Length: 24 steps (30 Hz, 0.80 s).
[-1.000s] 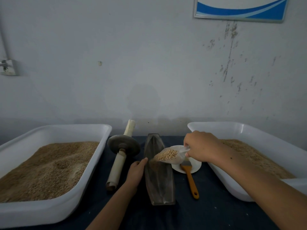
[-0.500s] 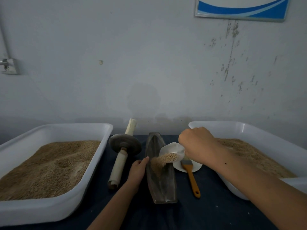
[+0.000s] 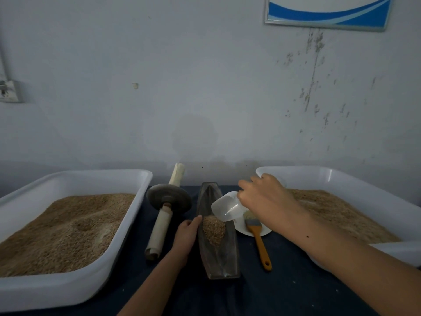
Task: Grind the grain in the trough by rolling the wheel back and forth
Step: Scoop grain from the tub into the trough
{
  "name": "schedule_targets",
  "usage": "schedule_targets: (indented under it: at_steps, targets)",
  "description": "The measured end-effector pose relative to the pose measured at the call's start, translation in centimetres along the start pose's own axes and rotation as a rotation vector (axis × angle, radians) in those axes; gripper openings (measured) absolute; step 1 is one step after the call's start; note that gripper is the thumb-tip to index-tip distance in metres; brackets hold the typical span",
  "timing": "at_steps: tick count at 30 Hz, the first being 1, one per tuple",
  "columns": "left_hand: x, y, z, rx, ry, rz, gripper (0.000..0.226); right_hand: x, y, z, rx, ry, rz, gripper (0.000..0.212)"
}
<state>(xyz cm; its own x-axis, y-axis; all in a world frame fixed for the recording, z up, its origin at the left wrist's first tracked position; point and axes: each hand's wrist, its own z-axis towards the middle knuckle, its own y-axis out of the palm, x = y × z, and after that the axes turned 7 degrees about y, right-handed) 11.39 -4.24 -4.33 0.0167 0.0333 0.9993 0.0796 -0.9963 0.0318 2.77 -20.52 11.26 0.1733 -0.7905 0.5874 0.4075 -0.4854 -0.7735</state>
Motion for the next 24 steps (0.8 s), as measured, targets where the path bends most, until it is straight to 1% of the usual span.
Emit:
schedule_targets:
  at_steps: [2, 4, 5, 7, 8, 9, 11, 12, 13, 15, 16, 18, 21, 24]
  targets:
    - [0.0, 0.0, -0.1, -0.002, 0.008, 0.004, 0.036, 0.5, 0.4, 0.0, -0.035, 0.071, 0.026, 0.011]
    - [-0.1, -0.1, -0.1, -0.005, 0.020, 0.003, 0.036, 1.3, 0.8, 0.1, -0.095, 0.154, 0.149, 0.009]
    - [-0.1, -0.1, -0.1, -0.005, 0.023, -0.001, 0.036, 1.9, 0.9, 0.0, -0.141, 0.189, 0.271, 0.007]
    - [0.0, -0.1, -0.1, -0.004, 0.026, -0.004, 0.035, 3.3, 1.1, 0.0, -0.314, 0.307, 0.607, 0.019]
    - [0.0, -0.1, -0.1, -0.005, 0.026, -0.003, 0.035, 3.9, 1.2, 0.0, -0.389, 0.365, 0.779, 0.021]
    - [0.0, -0.1, -0.1, -0.007, 0.026, -0.003, 0.035, 4.5, 1.4, 0.0, -0.419, 0.418, 0.907, 0.021]
    - [0.0, -0.1, 0.0, -0.005, 0.024, -0.010, 0.035, 5.9, 1.9, 0.2, -0.370, 0.538, 0.995, 0.022]
    - [-0.1, -0.1, 0.0, -0.005, 0.021, -0.016, 0.035, 6.7, 2.2, 0.2, -0.325, 0.594, 0.962, 0.023]
    - [-0.1, -0.1, 0.0, -0.006, 0.018, -0.019, 0.035, 7.6, 2.5, 0.3, -0.273, 0.649, 0.867, 0.023]
    - [-0.2, -0.1, 0.0, -0.011, 0.014, -0.018, 0.035, 9.4, 3.4, 0.1, -0.200, 0.753, 0.612, 0.025]
    - [-0.2, -0.1, 0.0, -0.011, 0.013, -0.016, 0.034, 10.3, 3.8, 0.0, -0.196, 0.800, 0.506, 0.026]
    - [-0.3, -0.2, 0.1, -0.011, 0.012, -0.008, 0.034, 11.6, 4.8, -0.5, -0.262, 0.865, 0.367, 0.024]
    - [-0.2, -0.1, 0.0, -0.013, 0.021, 0.014, 0.034, 12.4, 6.3, -1.1, -0.419, 0.862, 0.213, 0.017]
    - [0.0, 0.0, -0.2, -0.011, 0.028, 0.018, 0.031, 12.4, 7.9, -0.9, -0.569, 0.823, 0.192, 0.022]
